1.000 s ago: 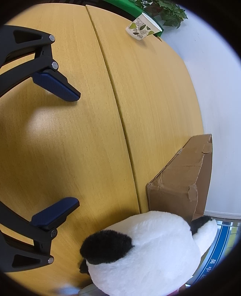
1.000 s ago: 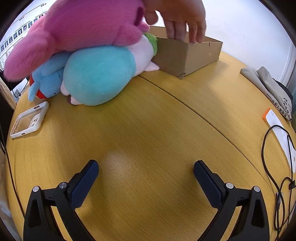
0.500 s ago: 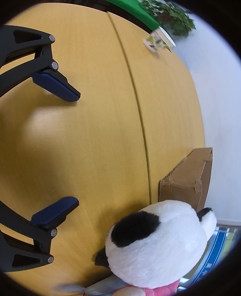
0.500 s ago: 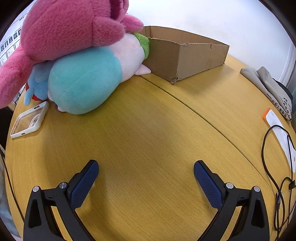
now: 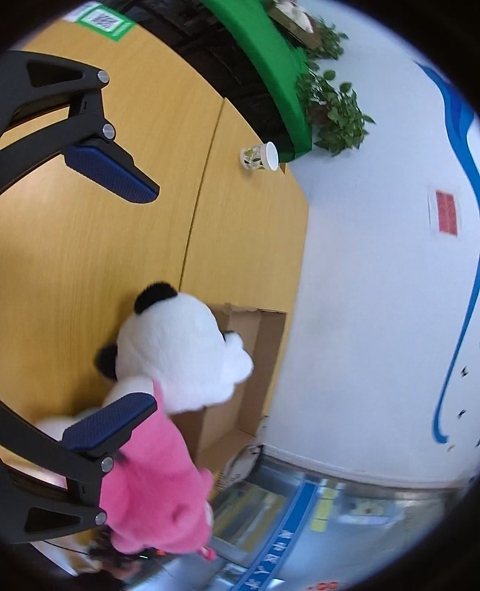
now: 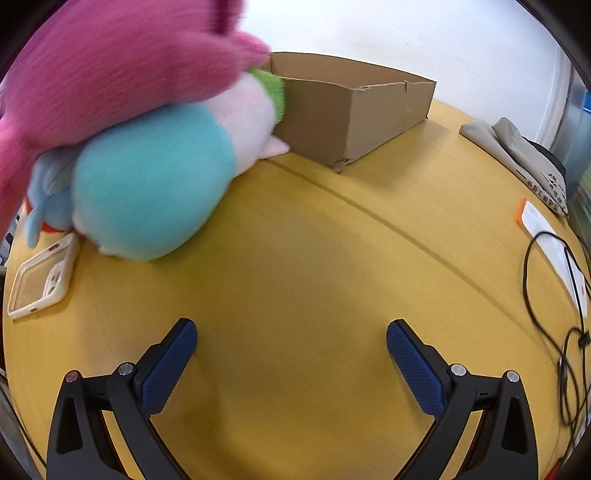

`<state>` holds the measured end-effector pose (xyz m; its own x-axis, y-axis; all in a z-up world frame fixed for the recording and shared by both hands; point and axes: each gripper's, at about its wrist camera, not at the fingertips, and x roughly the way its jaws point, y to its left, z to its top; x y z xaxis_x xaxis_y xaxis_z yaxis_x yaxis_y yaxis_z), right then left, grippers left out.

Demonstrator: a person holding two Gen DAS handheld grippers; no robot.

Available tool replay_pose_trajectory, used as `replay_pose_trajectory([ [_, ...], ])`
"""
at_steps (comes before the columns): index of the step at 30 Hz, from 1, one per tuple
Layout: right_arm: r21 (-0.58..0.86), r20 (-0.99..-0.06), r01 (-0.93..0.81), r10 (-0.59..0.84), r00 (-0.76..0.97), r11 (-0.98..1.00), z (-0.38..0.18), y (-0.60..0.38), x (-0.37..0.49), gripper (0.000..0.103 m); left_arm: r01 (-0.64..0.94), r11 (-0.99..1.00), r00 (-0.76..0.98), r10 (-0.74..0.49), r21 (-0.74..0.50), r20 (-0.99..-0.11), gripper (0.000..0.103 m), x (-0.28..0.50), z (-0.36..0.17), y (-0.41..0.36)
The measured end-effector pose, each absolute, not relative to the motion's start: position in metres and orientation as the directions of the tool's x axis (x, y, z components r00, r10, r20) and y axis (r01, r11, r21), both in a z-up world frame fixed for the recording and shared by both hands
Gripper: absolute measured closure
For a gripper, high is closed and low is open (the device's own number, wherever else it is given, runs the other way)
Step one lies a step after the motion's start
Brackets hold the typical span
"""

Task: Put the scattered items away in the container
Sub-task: 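Move both grippers toward the pile of plush toys beside the box, then close both grippers on the pink plush bear and lift it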

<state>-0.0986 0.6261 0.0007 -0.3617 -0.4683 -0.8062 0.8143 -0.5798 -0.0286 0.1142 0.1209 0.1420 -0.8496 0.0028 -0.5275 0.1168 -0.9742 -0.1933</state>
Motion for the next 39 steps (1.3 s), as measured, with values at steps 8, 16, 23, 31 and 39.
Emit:
replay_pose_trajectory([
  [8,-0.174,-0.671,0.693,-0.431,-0.603,-0.699,0.046,0.651,0.049,0.002,0.034,-0.991,-0.82,0.046,-0.129,-0.571,0.001,0.128,0.162,0.205],
  [16,-0.06,-0.447,0.446,-0.376,-0.812,-0.893,0.147,0.624,0.134,0.0,-0.18,-0.975,-0.801,0.221,-0.129,-0.556,0.001,0.139,0.167,0.28],
  [23,0.02,-0.438,0.422,-0.388,-0.811,-0.906,0.173,0.562,0.133,0.0,-0.165,-0.959,-0.781,0.269,-0.228,-0.564,0.001,0.141,0.172,0.304],
  [31,-0.024,-0.449,0.388,-0.337,-0.827,-0.921,0.176,0.514,0.132,0.0,-0.108,-0.966,-0.779,0.228,-0.233,-0.584,0.001,0.147,0.16,0.29],
  [39,-0.04,-0.493,0.395,-0.326,-0.807,-0.918,0.176,0.502,0.111,0.0,-0.156,-0.934,-0.737,0.326,-0.32,-0.592,0.001,0.125,0.156,0.281],
])
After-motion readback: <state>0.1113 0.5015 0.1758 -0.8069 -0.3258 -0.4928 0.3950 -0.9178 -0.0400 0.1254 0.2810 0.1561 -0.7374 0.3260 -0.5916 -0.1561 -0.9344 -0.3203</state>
